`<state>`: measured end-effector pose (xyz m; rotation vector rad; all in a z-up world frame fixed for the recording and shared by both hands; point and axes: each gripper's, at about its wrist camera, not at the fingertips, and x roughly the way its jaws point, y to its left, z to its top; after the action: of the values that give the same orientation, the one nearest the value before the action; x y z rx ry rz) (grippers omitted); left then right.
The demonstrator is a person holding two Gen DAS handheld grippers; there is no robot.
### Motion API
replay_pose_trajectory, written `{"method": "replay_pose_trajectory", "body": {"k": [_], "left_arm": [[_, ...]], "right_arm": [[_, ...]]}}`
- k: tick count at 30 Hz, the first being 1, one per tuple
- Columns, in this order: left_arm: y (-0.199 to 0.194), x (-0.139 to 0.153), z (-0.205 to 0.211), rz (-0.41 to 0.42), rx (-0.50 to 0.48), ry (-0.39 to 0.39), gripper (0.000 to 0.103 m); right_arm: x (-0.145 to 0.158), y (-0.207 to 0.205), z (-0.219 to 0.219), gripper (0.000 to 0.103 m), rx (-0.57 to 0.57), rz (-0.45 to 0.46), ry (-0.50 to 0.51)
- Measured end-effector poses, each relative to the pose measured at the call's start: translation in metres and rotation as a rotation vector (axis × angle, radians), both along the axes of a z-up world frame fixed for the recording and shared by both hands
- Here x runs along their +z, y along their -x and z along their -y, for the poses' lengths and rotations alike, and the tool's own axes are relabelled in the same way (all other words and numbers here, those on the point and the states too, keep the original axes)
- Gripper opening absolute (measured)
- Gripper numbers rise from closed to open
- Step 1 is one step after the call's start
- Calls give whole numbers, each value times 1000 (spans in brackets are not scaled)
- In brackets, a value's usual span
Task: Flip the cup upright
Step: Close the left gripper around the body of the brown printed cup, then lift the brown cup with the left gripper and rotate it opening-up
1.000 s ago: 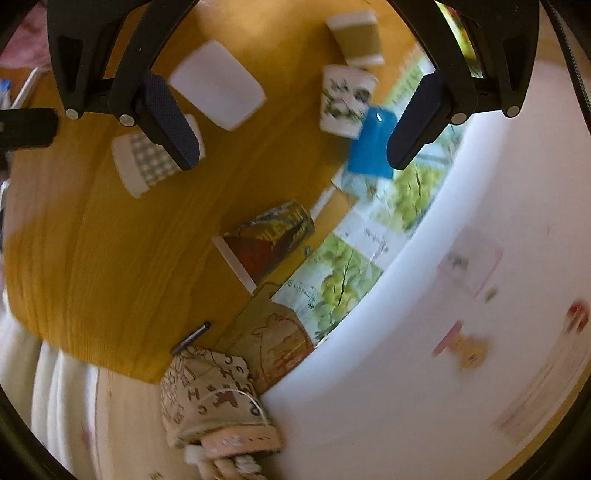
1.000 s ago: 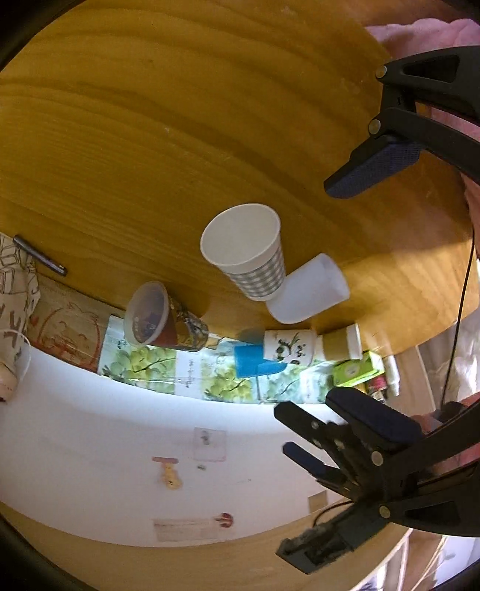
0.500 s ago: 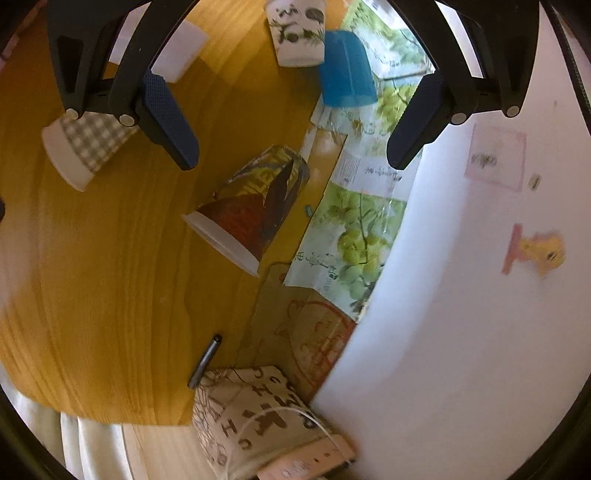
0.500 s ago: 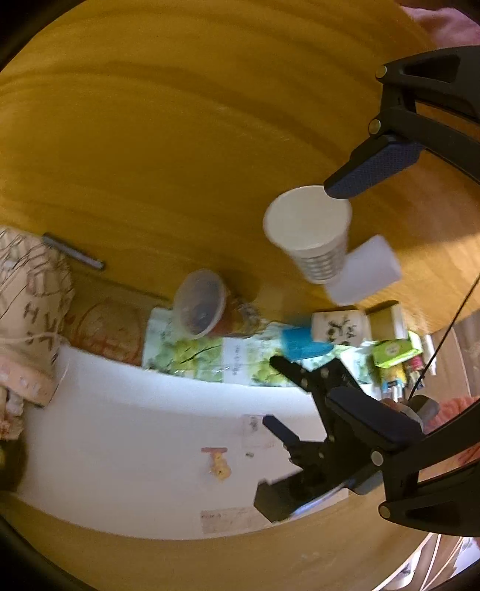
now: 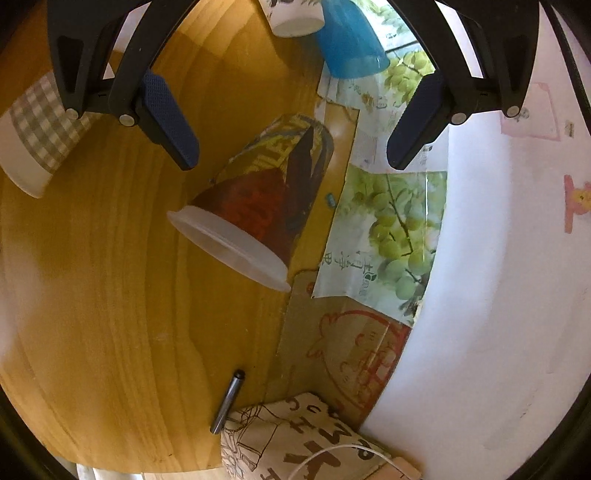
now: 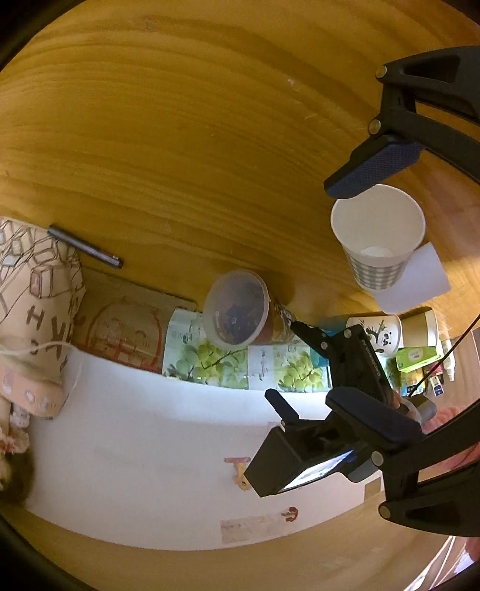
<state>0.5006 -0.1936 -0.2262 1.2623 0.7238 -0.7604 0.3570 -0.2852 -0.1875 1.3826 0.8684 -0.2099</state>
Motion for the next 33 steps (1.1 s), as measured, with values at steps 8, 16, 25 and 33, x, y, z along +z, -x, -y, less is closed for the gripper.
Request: {"method": "replay_pose_trajectory", "body": {"k": [8,16,25,33], "left_arm": [[-11,-24,10,-9,15,-23,101],[-27,-40,17,-54,70,-27,101],[-50,-47,25,-172,150,-6,87],[-60,-47,25,-228,183,15,80]], "right_arm": [[-4,-1,-6,102,26,-14,-7],[-1,-4,-16,102,87,-2,-3],[5,-3,-21,102,114,-2,13],[9,4,-22,102,111,4,18]]}}
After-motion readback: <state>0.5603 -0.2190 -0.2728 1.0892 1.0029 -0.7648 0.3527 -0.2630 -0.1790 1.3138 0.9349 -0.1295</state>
